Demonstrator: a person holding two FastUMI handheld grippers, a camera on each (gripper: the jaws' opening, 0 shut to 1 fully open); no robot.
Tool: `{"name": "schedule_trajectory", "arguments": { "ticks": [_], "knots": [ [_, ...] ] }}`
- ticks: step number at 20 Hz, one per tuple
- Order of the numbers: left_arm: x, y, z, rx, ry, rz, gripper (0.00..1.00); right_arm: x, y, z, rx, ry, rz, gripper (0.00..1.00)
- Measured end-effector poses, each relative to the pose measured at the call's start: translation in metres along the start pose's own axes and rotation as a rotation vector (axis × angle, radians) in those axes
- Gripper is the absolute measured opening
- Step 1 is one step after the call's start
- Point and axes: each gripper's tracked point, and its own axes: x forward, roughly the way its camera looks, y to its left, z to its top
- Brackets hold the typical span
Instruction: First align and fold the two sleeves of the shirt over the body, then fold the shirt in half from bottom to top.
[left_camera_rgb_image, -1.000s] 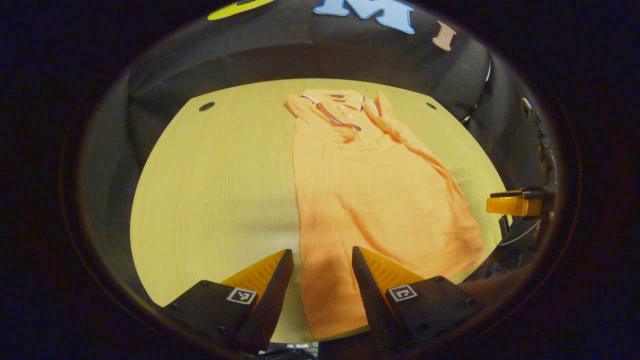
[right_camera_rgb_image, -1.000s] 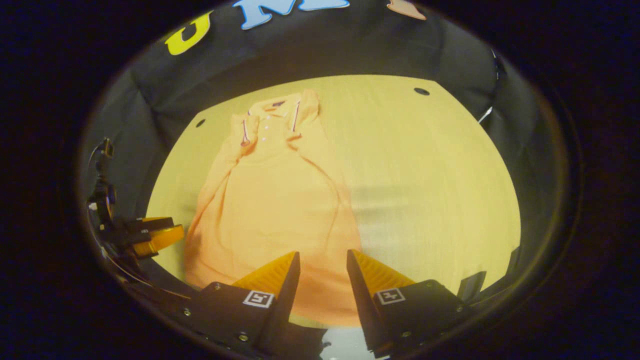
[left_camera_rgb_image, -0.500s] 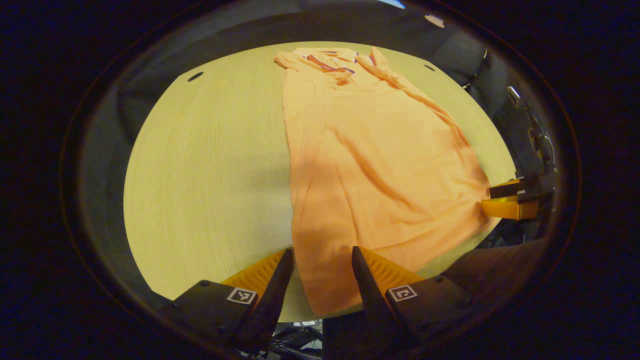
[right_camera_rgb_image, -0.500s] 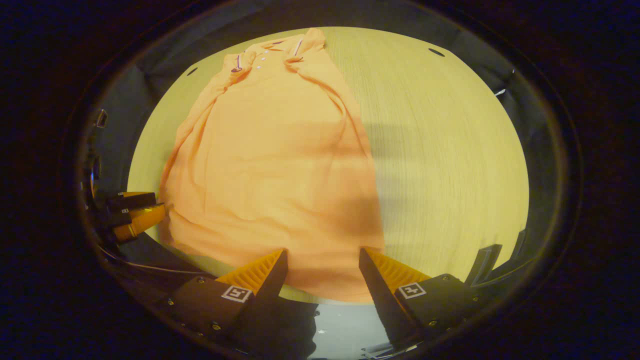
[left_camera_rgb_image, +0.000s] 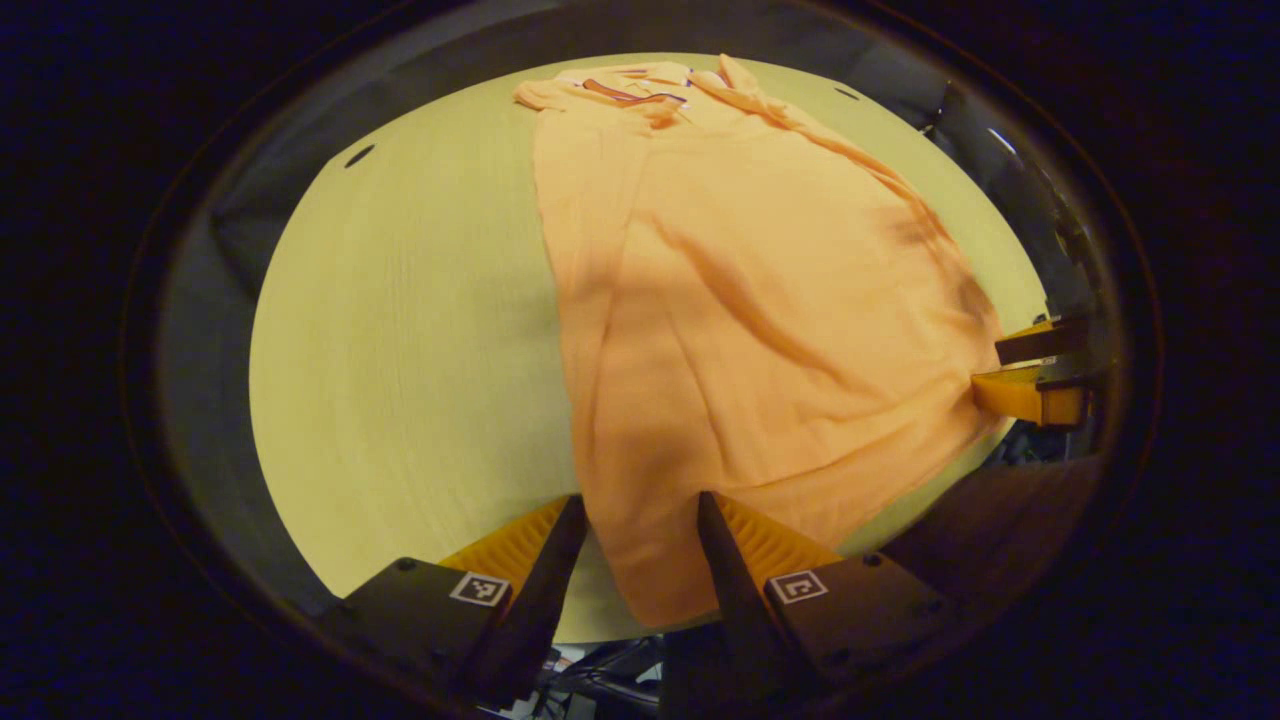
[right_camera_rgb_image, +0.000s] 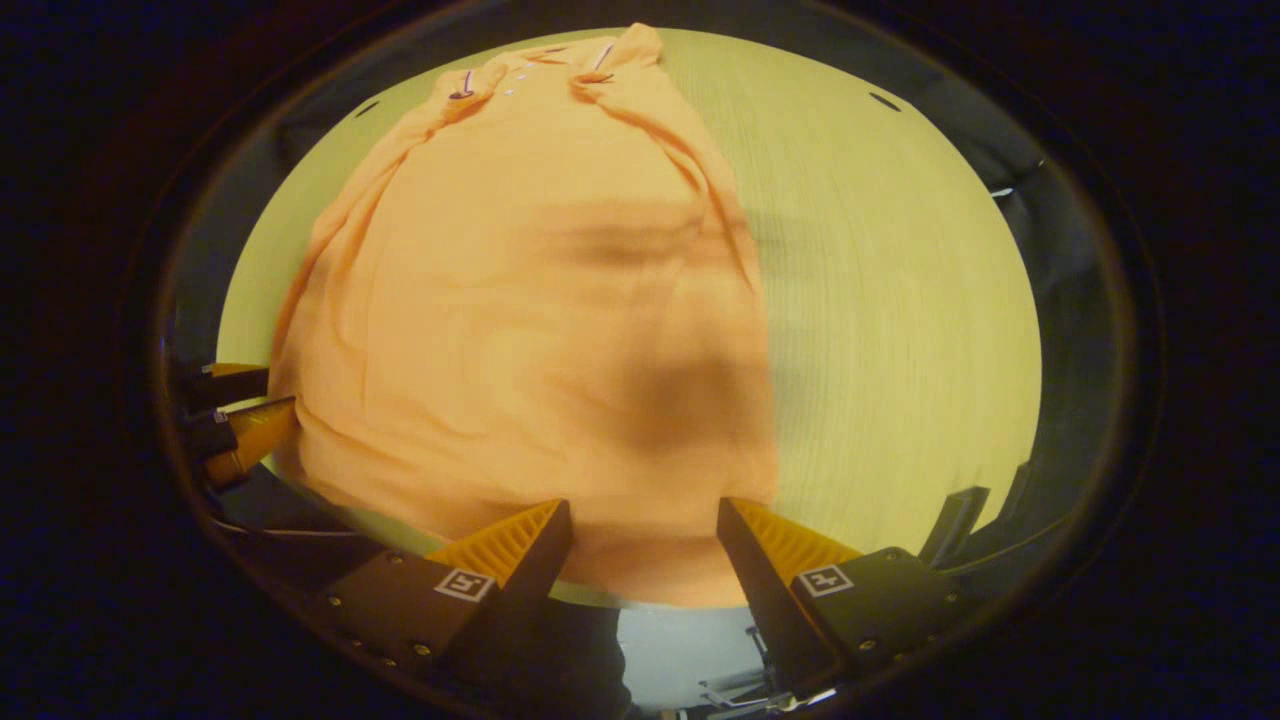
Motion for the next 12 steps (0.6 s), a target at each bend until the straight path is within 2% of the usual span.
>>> {"name": "schedule_trajectory", "arguments": {
  "ticks": [3,4,5,6,7,8,9,11,12],
  "knots": [
    [0.001,-0.001,0.001,0.003,0.006,0.002,0.8,0.0,0.0,0.001,0.018,0.025,0.003,0.95],
    [0.002,-0.001,0.001,0.001,0.006,0.002,0.78,0.0,0.0,0.001,0.019,0.033,0.001,0.92],
    [0.001,-0.001,0.002,0.002,0.005,0.001,0.8,0.001,-0.001,0.0,0.023,0.042,0.001,0.95],
    [0.0,-0.002,0.007,0.0,-0.016,-0.002,0.74,0.0,-0.001,0.001,0.023,0.052,0.001,0.93],
    [0.003,-0.002,0.011,-0.008,-0.029,-0.003,0.58,0.0,-0.001,0.003,0.027,0.053,0.003,0.93],
    [0.002,-0.002,0.015,-0.02,-0.04,-0.003,0.36,0.0,0.0,0.004,0.029,0.062,0.005,0.72],
    [0.003,-0.003,0.013,-0.022,-0.033,-0.004,0.14,0.0,0.0,0.005,0.027,0.063,0.008,0.68],
    [0.003,-0.004,0.013,-0.012,-0.032,-0.002,0.1,0.0,0.005,0.009,0.045,0.05,0.03,0.36],
    [0.003,-0.005,0.009,-0.01,-0.039,-0.001,0.09,-0.002,0.006,0.008,0.038,0.05,0.035,0.13]
  ]
}}
